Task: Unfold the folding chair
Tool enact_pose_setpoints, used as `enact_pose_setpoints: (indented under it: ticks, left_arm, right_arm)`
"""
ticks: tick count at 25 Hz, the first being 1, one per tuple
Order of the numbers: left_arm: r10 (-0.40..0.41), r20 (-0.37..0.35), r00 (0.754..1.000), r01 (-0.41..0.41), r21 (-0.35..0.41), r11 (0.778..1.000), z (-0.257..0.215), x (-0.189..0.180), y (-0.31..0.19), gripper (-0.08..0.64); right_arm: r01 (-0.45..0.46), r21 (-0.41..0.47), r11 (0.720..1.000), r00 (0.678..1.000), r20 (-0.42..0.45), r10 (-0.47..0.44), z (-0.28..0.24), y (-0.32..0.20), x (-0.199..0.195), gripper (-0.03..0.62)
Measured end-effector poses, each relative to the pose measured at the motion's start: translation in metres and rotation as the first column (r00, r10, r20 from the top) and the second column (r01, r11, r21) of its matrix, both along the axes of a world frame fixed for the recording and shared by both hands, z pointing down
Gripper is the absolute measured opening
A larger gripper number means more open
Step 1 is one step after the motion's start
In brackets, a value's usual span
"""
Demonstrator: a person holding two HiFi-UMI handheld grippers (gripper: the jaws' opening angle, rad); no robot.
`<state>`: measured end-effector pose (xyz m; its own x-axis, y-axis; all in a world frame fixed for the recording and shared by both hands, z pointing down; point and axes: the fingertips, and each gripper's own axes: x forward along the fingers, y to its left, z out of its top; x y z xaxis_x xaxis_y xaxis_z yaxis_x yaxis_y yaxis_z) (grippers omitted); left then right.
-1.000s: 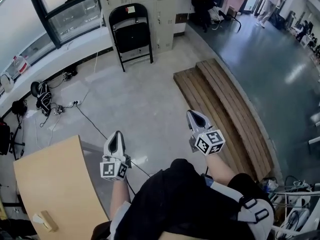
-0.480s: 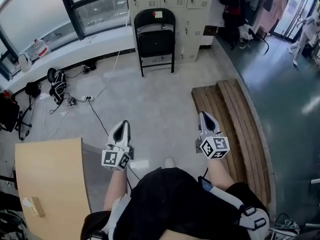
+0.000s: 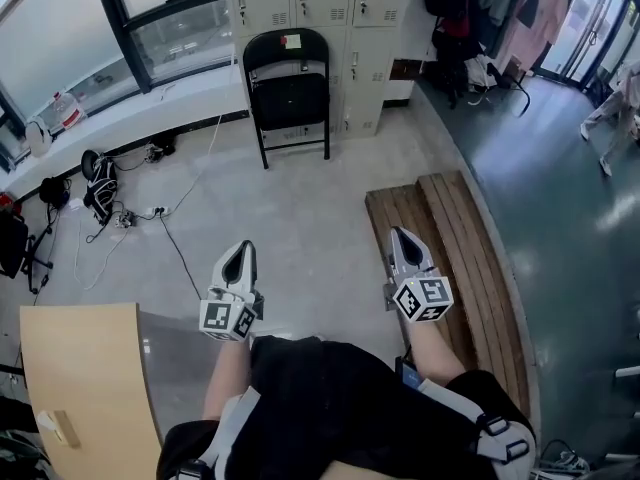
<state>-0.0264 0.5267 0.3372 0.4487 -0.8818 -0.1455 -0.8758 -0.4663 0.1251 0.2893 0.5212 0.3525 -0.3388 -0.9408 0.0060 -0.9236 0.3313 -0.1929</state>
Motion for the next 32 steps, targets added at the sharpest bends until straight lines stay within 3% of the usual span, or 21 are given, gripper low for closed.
enact_pose_setpoints:
  ticks: [6,12,18,24,32]
  left_arm:
    - [0.032,0.009,0.999,-0.032,-0.033,0.999,0.009,0.022,-0.028,-0.002]
    - [0.059,0.015,0.998,-0.058,-0.066,0.996,0.022,0.022,-0.071,-0.002]
    - [0.109,-0.015,0.994,-0.110,-0.067,0.992,0.027,0.026,-0.139,-0.002]
    - [0.111,-0.048,0.993,-0.112,-0.022,0.993,0.006,0.003,-0.204,-0.002]
    - [0.091,-0.037,0.995,-0.092,-0.008,0.996,-0.003,-0.046,-0.277,-0.002]
  right_arm:
    - [0.033,-0.017,0.999,0.999,0.022,-0.032,0.009,-0.019,0.006,0.005]
    - [0.033,-0.054,0.998,0.999,0.036,-0.031,0.022,-0.054,0.001,0.006]
    - [-0.034,-0.053,0.998,0.999,0.018,0.035,0.022,-0.104,0.008,0.006]
    - [-0.051,-0.035,0.998,0.998,0.026,0.052,0.006,-0.170,-0.008,0.006]
    - [-0.036,-0.027,0.999,0.999,0.038,0.037,-0.003,-0.264,-0.055,0.006]
